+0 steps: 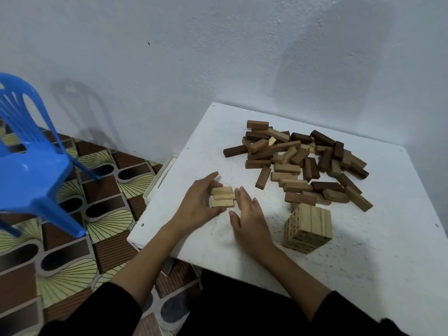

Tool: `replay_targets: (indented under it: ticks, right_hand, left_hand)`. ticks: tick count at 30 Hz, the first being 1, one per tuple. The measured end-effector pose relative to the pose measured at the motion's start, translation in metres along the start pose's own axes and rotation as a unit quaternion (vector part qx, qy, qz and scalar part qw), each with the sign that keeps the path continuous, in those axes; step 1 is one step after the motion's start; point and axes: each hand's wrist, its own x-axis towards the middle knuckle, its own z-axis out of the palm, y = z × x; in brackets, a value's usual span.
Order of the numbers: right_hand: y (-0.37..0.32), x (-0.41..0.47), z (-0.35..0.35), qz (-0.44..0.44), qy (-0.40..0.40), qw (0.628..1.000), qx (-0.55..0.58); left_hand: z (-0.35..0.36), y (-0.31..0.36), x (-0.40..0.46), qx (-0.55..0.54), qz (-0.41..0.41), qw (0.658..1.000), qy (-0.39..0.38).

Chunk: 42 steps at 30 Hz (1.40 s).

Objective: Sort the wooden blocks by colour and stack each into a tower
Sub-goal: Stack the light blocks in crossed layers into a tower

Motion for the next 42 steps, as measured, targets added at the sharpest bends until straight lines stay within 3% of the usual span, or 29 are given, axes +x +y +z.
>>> replay_targets:
  ticks: [13,42]
  right_hand:
    - [-0.011,-0.002,-0.011,0.009,-0.047,0.999,-0.023]
    - [-0.006,-0.002,-0.006,-0.019,-0.017,0.999,-0.036]
  left_hand:
    - [0.000,0.004,0.000,0.023,0.001,1.000,0.011]
    - [-0.001,0.006,-0.001,0.040,-0.013,0.999,-0.009]
